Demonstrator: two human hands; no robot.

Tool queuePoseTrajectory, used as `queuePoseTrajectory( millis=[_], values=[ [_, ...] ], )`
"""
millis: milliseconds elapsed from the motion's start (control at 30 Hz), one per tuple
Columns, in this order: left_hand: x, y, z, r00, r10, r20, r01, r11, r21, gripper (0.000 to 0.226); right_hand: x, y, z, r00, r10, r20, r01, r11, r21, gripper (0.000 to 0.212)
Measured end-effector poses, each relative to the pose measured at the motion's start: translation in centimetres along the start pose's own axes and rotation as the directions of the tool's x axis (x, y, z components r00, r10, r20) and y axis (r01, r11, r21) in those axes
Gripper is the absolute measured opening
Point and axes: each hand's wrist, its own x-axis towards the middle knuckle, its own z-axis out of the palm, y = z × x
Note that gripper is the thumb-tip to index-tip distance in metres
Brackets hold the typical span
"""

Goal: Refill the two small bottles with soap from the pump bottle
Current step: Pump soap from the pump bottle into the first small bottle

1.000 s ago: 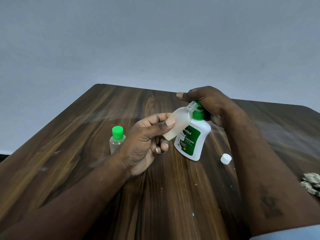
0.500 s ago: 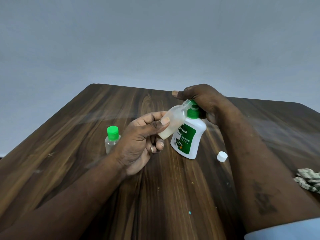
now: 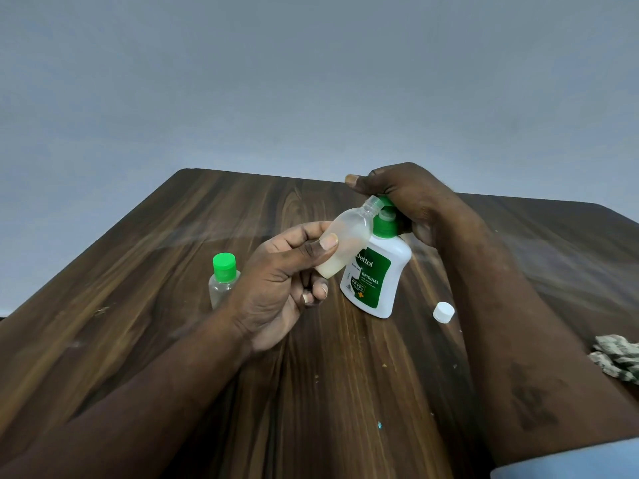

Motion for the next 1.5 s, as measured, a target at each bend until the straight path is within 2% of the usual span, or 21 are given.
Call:
queuePoseTrajectory(
  millis=[167, 333, 500, 767, 900, 1067, 1300, 1500],
  values=[
    [-0.01, -0.19, -0.09, 1.0, -0.007, -0.004, 0.007, 1.0, -0.002, 0.043, -0.06, 0.2, 0.21, 0.999, 0.045, 0.007, -0.045, 0.999, -0.004, 0.05],
    [0.06, -0.16, -0.12, 1.0, -0.01, -0.001, 0.01, 1.0, 0.005, 0.047, -0.01, 0.08, 0.17, 1.0, 0.019, 0.001, -0.019, 0.998, -0.062, 0.049],
    [-0.03, -0.04, -0.1, 1.0, -0.002, 0.007, 0.002, 1.0, 0.003, 0.043, -0.18, -0.25, 0.04, 1.0, -0.003, 0.0, 0.003, 0.999, -0.043, 0.047],
    [0.04, -0.15, -0.14, 1.0, -0.014, -0.004, 0.014, 1.0, 0.002, 0.043, -0.53, -0.08, 0.4, 0.999, 0.041, -0.003, -0.041, 0.999, 0.012, 0.048],
    [0.16, -0.17, -0.25, 1.0, -0.012, 0.001, 0.012, 1.0, 0.0, 0.042, -0.41, -0.18, 0.34, 1.0, 0.021, -0.006, -0.021, 0.999, -0.04, 0.048],
    [0.06, -0.07, -0.09, 1.0, -0.001, 0.007, 0.001, 1.0, -0.007, 0.043, -0.56, -0.37, 0.14, 1.0, -0.004, -0.009, 0.004, 1.0, -0.012, 0.052],
    [0.02, -0.16, -0.11, 1.0, -0.003, -0.003, 0.003, 1.0, -0.009, 0.048, -0.68, -0.15, 0.39, 0.999, 0.04, 0.01, -0.041, 0.999, 0.032, 0.049],
    [-0.01, -0.16, -0.11, 1.0, 0.002, -0.003, -0.002, 1.0, -0.001, 0.041, -0.45, -0.09, 0.3, 1.0, 0.02, 0.007, -0.02, 1.0, -0.021, 0.051]
  ],
)
